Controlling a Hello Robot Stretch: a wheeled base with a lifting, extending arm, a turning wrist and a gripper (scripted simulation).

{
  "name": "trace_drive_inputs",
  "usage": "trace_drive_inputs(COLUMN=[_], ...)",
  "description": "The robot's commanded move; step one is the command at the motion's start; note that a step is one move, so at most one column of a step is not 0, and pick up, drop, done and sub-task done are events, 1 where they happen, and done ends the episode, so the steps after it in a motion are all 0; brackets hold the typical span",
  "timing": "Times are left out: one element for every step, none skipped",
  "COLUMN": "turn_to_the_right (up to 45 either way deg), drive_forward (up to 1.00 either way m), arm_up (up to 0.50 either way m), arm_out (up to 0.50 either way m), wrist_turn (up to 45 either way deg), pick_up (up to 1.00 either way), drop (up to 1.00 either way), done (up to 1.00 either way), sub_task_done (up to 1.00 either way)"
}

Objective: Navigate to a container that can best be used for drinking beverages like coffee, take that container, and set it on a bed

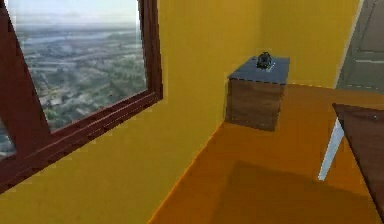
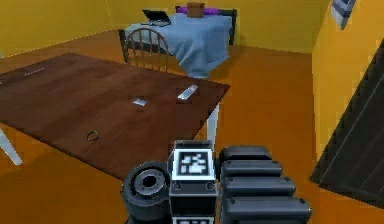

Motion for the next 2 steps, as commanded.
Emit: trace_drive_inputs(turn_to_the_right=[18.0,0.0], drive_forward=[0.0,0.1], arm_up=[0.0,0.0], arm_out=[0.0,0.0], wrist_turn=[0.0,0.0], pick_up=[0.0,0.0], drop=[0.0,0.0], done=[0.0,0.0], sub_task_done=[0.0,0.0])
